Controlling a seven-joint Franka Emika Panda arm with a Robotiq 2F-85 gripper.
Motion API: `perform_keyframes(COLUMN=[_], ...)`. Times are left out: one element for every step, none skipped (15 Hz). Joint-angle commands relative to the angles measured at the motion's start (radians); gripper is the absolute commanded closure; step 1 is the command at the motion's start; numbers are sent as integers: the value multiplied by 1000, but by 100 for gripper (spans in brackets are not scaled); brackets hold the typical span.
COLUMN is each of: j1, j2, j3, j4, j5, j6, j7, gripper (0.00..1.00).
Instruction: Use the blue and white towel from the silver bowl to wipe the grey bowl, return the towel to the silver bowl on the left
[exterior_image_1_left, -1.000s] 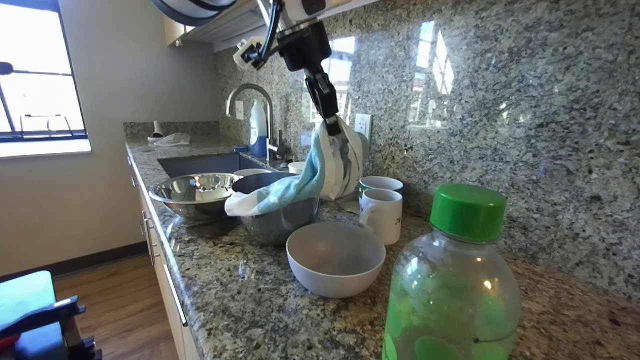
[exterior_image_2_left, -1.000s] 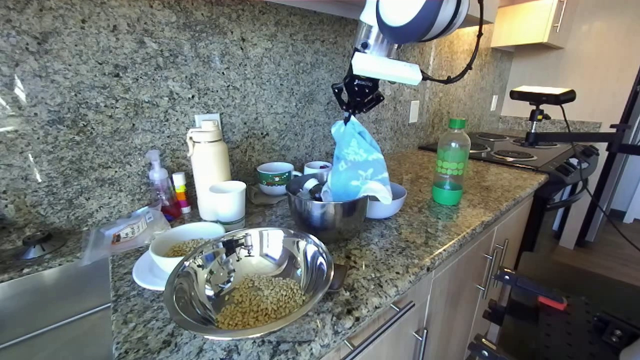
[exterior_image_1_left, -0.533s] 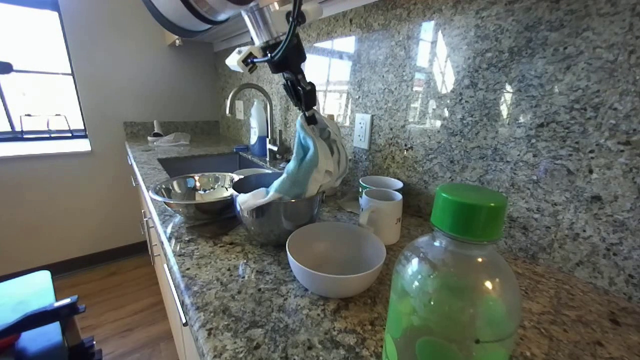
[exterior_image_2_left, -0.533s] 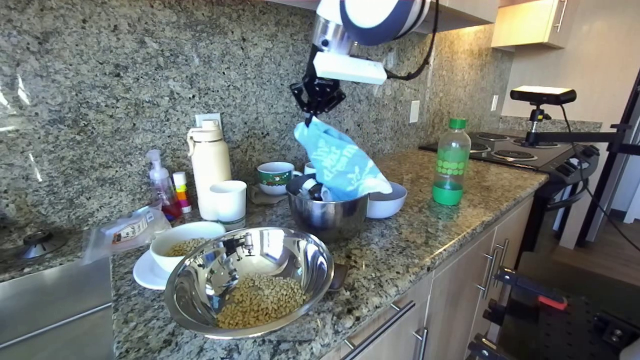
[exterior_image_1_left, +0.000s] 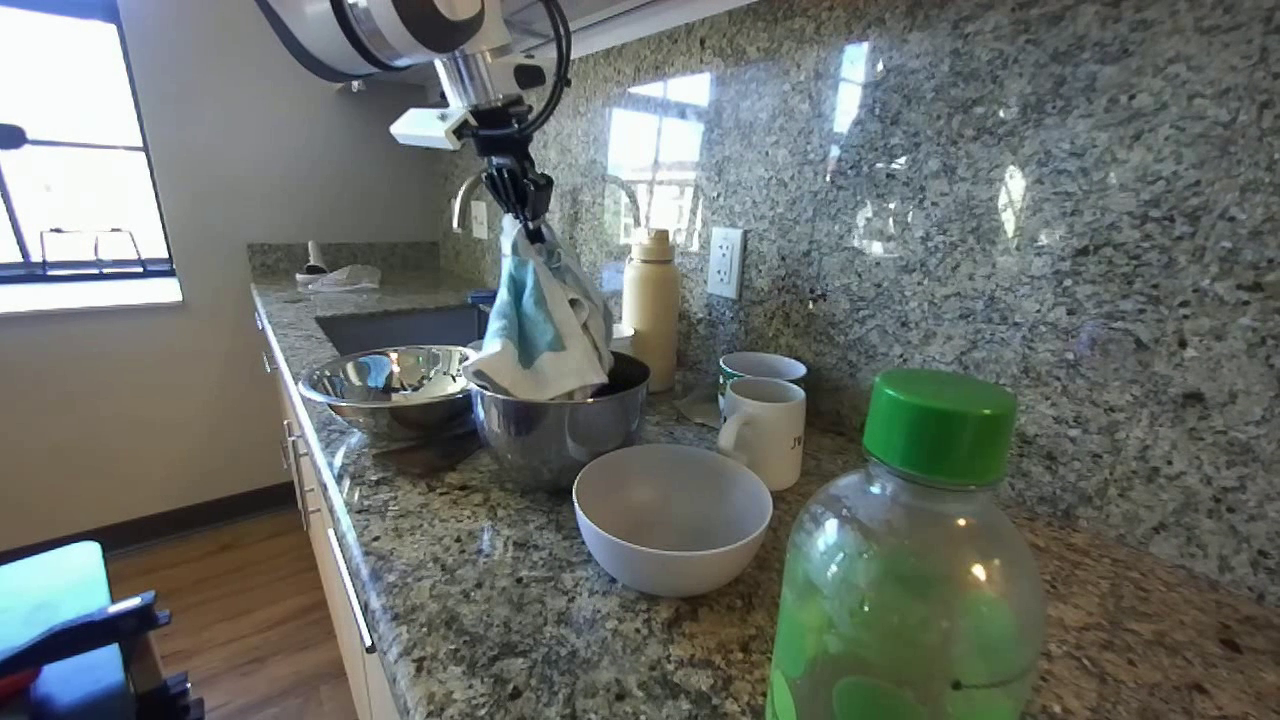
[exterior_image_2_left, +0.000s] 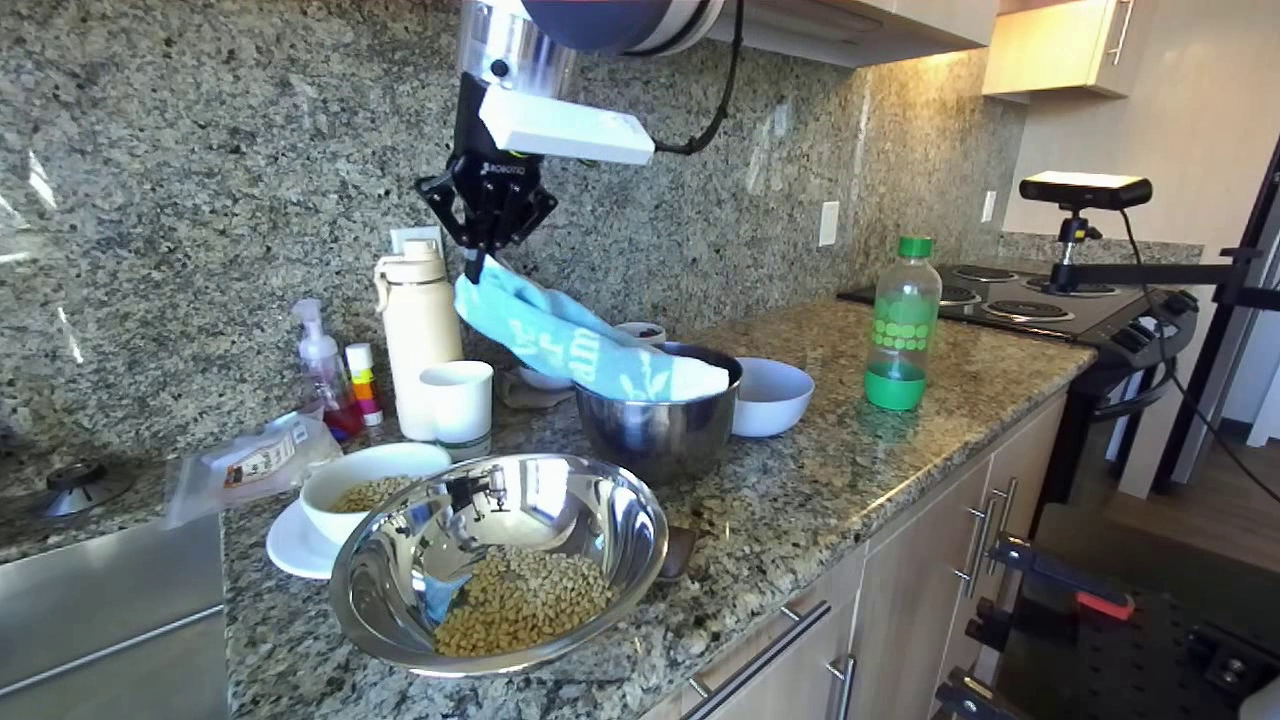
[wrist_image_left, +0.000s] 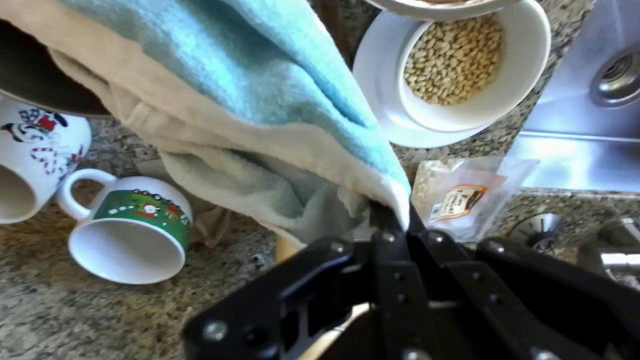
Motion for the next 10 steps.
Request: perform_keyframes(j1=[18,23,29,34,40,46,51,57,63,69], j2=[20,19,17,18,19,23,29,35,43,50], j3=[27,37,43,51,59,67,75,85,94,102], j4=[53,55,57,63,70,75,83,88,96,99], j5=[104,135,155,173,191,213,232,258,277,295], j6=[-83,-101,-121,-142,-165,-181,-196,-207,-217,-221], j7=[-136,-163,-181,-192,-203,-211,-219,-232,-236,-236], gripper=[99,99,99,99,99,99,99,99,99,99])
